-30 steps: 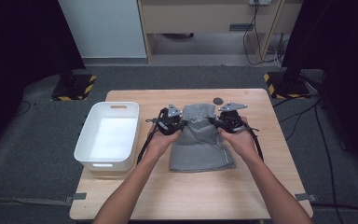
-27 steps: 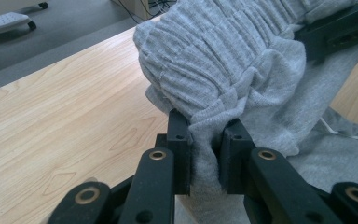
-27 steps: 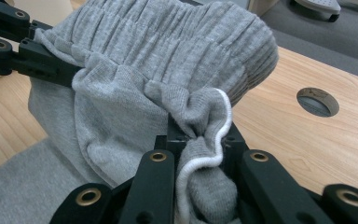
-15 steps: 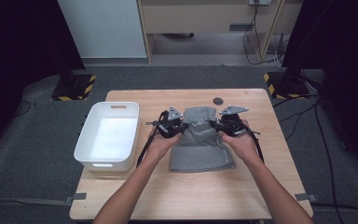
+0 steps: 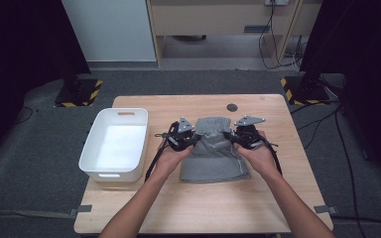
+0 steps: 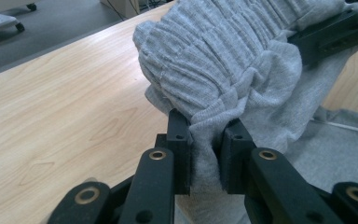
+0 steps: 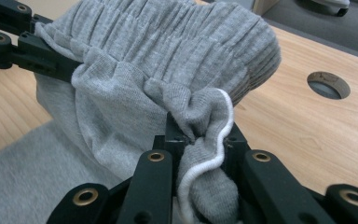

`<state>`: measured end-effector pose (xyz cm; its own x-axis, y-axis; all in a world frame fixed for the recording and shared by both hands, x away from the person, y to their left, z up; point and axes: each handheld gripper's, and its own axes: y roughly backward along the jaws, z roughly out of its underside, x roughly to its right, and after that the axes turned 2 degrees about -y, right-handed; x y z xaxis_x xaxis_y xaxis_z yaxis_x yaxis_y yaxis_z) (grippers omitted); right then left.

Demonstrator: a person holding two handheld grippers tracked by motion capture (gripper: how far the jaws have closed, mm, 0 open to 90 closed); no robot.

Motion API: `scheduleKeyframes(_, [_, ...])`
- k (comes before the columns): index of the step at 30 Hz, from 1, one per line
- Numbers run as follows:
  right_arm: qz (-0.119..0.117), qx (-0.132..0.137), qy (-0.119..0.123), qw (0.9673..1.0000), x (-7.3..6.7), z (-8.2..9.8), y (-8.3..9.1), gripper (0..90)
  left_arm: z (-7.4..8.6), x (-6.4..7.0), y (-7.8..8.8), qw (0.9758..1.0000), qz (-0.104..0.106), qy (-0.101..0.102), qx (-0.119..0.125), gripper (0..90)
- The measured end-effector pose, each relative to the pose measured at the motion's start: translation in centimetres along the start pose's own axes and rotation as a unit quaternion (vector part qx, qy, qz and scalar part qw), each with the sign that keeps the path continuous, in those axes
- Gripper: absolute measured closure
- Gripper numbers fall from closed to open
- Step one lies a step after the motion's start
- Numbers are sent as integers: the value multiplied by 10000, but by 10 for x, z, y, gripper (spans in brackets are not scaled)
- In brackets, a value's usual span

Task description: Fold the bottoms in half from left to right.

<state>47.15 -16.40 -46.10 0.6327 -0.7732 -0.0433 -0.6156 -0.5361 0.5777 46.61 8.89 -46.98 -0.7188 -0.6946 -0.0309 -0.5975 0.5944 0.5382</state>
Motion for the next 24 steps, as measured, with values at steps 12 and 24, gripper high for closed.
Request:
scheduleKeyframes(12, [-37, -111, 98, 9999, -7, 15, 0, 771, 17, 7, -1, 9999, 101, -1, -78, 769])
scheduleKeyframes(24, [-134, -117, 30, 9998, -3, 15, 15, 499, 26, 15, -1, 9998, 157, -63, -65, 773])
